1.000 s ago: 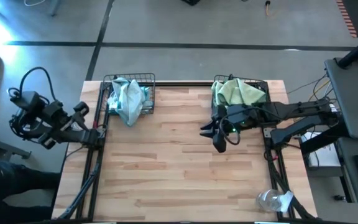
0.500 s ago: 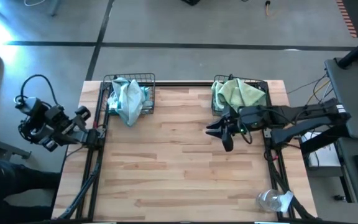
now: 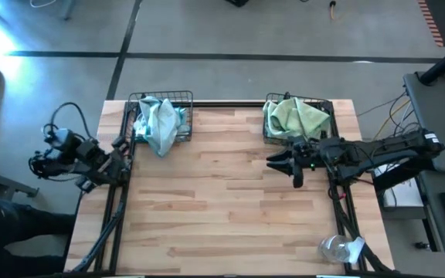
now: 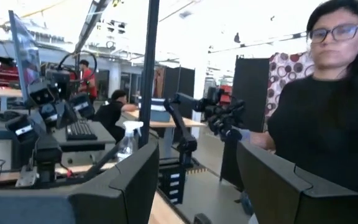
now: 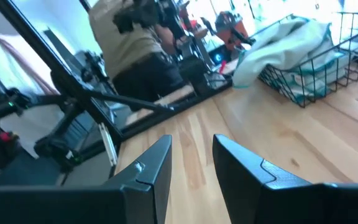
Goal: Sort microfiber towel by color & place in baskets
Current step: Return to Home Position
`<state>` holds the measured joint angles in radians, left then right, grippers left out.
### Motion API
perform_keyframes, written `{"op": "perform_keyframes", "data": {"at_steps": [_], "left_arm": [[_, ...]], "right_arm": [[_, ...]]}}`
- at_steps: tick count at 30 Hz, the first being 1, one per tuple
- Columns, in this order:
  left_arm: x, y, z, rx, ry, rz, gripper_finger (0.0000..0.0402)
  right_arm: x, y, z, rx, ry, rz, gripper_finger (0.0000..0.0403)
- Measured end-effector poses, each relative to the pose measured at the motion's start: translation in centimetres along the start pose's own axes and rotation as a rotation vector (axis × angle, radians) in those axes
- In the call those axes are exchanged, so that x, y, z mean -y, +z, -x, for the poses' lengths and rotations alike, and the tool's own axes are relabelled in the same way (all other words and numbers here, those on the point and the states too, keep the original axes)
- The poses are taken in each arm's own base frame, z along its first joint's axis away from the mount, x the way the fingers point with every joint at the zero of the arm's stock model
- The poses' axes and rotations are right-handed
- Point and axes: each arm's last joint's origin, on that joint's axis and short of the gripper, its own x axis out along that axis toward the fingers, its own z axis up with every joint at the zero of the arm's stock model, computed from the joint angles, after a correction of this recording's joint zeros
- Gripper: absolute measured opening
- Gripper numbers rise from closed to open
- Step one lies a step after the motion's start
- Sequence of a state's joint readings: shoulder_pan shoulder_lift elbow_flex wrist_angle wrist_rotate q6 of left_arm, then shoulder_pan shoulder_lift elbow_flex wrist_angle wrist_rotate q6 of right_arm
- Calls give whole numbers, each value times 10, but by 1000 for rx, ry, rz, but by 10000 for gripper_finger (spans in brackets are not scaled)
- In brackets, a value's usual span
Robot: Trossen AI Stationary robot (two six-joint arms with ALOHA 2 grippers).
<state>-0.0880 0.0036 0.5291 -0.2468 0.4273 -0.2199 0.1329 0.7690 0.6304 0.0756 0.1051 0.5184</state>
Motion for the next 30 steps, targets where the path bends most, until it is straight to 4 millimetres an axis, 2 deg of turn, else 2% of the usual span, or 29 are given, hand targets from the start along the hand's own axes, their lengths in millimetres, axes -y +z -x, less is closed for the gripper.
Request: {"op": "perform_keyframes", "data": {"at_steps": [4, 10, 18, 25, 30], "left_arm": [[-8, -18, -8, 11, -2, -19, 201], [-18, -43, -17, 27, 18, -53, 201], [-30, -76, -24, 35, 48, -54, 201], [-34, -91, -26, 69, 39, -72, 201], [-34, -93, -26, 68, 39, -69, 201]], "right_arm": [[7, -12, 4, 37, 22, 13, 112], [19, -32, 8, -8, 6, 47, 112], [27, -47, 8, -47, -16, 67, 112], [29, -49, 12, -34, -17, 108, 112], [31, -51, 17, 13, 7, 108, 112]]}}
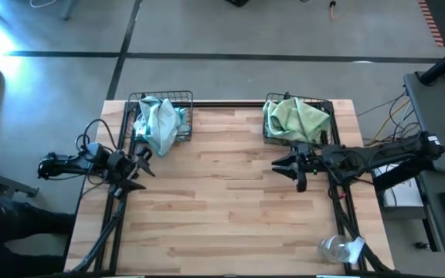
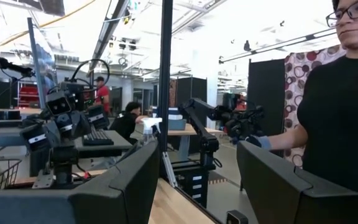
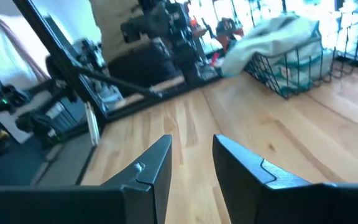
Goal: Sort microfiber towel by color & place in baskets
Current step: Return to Home Position
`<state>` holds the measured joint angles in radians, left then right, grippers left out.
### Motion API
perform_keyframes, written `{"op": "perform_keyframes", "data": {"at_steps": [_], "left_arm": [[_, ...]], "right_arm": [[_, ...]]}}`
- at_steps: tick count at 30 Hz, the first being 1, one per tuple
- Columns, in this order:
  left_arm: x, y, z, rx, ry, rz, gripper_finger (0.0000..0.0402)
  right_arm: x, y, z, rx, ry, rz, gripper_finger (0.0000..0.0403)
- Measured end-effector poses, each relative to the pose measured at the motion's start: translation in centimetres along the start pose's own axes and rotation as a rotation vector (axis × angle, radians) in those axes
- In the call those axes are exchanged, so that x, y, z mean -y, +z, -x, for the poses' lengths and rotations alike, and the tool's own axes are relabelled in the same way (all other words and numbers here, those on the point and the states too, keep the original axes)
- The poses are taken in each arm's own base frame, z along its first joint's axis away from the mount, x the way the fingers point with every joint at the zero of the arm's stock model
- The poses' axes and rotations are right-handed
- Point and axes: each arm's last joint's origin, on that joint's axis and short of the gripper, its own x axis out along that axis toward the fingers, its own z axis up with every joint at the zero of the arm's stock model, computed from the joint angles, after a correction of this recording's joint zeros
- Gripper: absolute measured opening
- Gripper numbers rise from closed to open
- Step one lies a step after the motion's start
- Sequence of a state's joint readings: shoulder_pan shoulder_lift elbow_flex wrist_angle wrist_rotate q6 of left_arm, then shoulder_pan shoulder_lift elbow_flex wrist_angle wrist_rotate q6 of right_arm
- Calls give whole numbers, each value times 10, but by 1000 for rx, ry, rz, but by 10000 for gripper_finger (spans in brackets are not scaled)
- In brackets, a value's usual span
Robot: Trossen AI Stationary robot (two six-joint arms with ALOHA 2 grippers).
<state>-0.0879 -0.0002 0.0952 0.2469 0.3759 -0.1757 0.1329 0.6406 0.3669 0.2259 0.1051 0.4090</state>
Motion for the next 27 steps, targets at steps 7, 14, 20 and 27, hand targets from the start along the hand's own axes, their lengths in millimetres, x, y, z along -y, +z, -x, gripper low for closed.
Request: {"op": "perform_keyframes", "data": {"at_steps": [7, 14, 20, 27], "left_arm": [[0, 0, 0, -1, -1, 4, 201], [0, -1, 0, -7, 0, 18, 201], [0, -1, 0, -15, -8, 22, 201], [-1, -6, 0, -38, -5, 35, 201]], "right_arm": [[10, -20, 8, 118, 54, -50, 112], [19, -40, 15, 167, 82, -117, 112], [21, -45, 16, 159, 79, -126, 111], [25, -53, 17, 144, 72, -117, 112]]}}
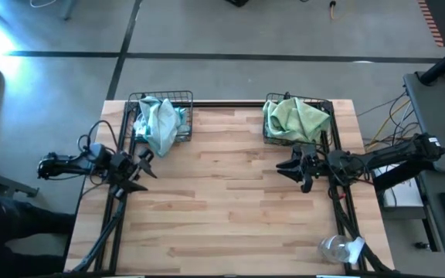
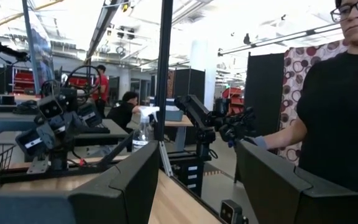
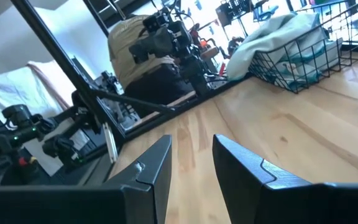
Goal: Sort microfiber towel by color & place in baskets
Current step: Return to Home Position
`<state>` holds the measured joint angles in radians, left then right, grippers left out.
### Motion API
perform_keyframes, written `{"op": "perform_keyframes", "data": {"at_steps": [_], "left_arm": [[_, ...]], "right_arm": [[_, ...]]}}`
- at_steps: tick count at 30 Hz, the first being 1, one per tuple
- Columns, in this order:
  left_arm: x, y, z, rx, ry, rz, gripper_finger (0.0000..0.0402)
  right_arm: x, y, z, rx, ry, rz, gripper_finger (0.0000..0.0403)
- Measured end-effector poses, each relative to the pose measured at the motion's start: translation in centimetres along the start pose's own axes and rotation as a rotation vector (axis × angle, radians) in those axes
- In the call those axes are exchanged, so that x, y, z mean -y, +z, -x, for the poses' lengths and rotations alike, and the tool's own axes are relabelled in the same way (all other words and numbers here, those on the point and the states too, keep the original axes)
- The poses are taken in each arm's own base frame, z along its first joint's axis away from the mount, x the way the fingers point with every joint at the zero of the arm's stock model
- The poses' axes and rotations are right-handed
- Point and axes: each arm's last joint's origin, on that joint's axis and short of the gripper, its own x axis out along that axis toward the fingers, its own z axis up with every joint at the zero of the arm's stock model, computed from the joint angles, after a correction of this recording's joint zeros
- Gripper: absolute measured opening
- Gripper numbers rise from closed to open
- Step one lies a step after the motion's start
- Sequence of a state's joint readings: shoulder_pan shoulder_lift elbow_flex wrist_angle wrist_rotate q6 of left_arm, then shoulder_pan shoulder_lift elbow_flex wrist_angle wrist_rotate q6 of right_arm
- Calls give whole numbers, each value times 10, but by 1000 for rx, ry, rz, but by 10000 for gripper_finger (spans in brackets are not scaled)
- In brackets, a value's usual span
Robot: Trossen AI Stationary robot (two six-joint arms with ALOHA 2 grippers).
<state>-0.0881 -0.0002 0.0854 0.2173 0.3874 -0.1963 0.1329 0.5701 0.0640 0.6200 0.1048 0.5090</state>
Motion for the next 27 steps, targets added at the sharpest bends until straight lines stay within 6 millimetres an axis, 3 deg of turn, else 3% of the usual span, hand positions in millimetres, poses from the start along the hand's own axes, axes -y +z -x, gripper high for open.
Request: {"op": "perform_keyframes", "data": {"at_steps": [19, 27], "left_arm": [[-5, -23, 0, -44, 11, 26, 201], [-5, -24, 0, -52, 12, -9, 201]], "right_arm": [[4, -6, 2, -15, -8, 62, 111], [9, -15, 5, -53, -29, 63, 111]]}}
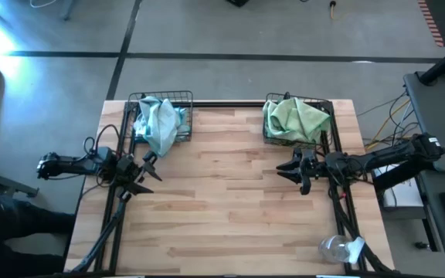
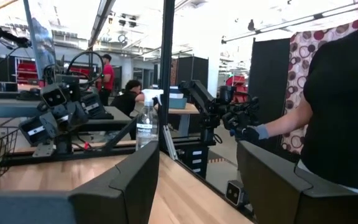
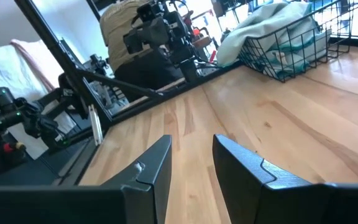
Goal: Sort microfiber towel by color & place in baskets
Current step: Return to Home Position
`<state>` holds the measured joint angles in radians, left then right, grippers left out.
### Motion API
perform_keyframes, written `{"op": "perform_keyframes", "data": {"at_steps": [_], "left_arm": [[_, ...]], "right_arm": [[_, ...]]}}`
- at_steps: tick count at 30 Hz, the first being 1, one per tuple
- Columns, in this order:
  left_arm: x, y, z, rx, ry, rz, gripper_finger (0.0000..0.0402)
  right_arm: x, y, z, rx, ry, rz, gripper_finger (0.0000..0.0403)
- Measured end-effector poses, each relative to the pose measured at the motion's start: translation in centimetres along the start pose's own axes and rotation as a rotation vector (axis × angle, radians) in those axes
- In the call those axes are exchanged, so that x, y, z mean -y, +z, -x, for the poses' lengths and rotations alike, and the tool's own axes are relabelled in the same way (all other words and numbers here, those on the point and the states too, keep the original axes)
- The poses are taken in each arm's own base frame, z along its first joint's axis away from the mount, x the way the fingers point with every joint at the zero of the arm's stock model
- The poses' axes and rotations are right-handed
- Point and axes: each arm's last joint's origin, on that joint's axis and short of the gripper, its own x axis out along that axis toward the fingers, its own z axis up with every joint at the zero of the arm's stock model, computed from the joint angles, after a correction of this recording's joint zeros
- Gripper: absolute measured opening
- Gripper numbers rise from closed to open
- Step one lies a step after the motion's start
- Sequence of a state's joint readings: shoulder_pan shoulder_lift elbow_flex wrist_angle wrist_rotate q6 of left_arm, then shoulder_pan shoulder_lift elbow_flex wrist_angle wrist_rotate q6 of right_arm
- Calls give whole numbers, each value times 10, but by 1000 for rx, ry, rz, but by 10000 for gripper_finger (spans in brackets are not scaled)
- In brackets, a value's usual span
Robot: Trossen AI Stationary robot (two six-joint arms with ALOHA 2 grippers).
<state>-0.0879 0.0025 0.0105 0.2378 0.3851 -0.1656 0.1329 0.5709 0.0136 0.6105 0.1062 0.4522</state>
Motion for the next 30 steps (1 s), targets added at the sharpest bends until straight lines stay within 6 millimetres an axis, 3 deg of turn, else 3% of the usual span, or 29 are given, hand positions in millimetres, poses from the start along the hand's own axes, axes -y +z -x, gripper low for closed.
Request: {"op": "perform_keyframes", "data": {"at_steps": [7, 14, 30], "left_arm": [[-1, -5, -1, -57, 10, 16, 201], [-2, -7, -2, -80, 18, 144, 201], [-2, -6, -1, -76, 18, 144, 201]], "right_arm": [[0, -1, 0, -7, -4, 0, 111], [0, -1, 0, -7, -4, -1, 111], [-1, 3, 2, 21, 11, -3, 111]]}}
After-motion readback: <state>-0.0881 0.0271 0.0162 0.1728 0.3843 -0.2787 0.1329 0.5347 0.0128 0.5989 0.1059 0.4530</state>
